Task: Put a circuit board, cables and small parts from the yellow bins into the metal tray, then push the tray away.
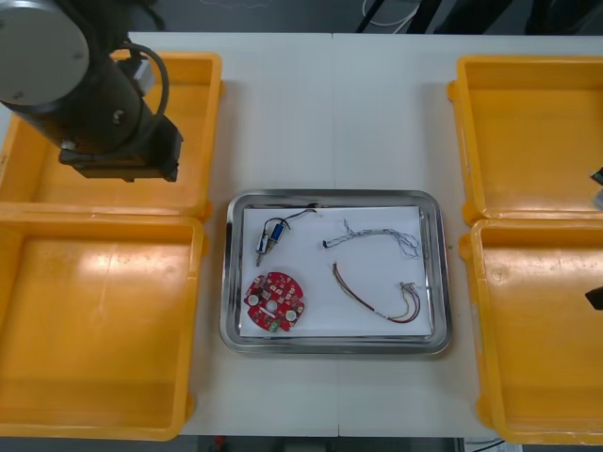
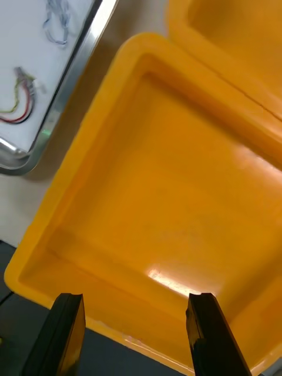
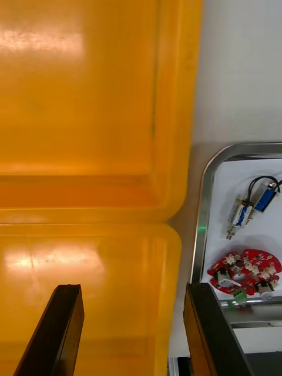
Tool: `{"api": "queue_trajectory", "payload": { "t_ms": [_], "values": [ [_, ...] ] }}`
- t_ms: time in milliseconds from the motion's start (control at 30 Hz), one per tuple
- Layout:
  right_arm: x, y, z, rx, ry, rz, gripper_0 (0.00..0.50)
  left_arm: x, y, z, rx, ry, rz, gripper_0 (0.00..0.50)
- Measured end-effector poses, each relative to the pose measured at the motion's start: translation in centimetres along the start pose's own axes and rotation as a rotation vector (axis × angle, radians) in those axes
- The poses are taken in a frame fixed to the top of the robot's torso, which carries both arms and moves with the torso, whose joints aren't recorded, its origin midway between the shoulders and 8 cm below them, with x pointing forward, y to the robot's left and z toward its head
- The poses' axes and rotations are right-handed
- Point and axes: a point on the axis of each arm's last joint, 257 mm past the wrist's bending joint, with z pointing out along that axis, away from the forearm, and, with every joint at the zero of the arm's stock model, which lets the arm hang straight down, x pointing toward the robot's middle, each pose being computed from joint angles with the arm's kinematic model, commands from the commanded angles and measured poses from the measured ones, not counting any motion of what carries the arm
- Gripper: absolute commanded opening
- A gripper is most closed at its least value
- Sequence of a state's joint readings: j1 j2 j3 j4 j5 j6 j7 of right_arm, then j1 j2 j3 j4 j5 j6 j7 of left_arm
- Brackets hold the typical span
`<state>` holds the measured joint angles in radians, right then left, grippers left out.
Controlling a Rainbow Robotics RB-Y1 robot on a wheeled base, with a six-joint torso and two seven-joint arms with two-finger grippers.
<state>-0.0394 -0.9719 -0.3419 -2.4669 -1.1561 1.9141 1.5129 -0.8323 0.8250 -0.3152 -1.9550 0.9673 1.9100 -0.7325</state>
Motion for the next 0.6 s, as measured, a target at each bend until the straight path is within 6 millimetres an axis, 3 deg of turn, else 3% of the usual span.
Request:
{"api": "queue_trajectory", "payload": {
  "t_ms": [333,600],
  "values": [
    [-1.9,5.8,-0.5,-0.057,-0.053,-0.229,0.500,2.2,6.3,-0.6,-0.032,-0.018,0.031,0.500],
    [-5.5,11.7,0.6,-0.135,-0.088,-0.464,0.500,4.6,11.4,-1.4,-0.056,-0.027,-0.078,0.500]
  ]
}}
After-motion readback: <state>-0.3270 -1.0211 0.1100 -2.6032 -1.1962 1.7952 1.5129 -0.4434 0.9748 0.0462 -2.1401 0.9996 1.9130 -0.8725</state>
